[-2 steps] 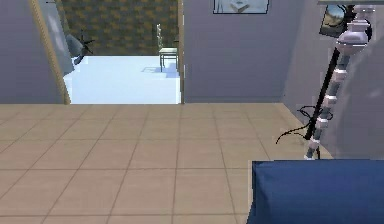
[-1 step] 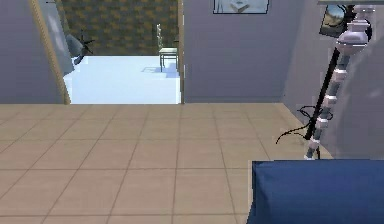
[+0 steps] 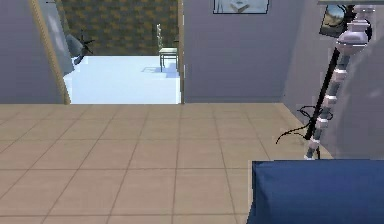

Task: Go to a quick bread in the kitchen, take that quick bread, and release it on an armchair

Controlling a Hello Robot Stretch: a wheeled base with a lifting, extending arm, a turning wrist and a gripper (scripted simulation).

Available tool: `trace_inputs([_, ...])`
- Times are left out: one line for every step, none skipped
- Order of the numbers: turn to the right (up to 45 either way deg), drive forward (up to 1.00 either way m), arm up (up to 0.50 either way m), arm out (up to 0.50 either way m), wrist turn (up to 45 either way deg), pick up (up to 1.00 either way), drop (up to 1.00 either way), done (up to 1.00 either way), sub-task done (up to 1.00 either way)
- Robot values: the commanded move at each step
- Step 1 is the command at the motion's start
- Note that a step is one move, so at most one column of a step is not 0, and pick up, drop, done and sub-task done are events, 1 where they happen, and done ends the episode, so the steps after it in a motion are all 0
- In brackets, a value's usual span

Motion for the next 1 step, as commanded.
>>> trace_inputs([0.0,0.00,0.00,0.00,0.0,0.00,0.00,1.00,0.00])
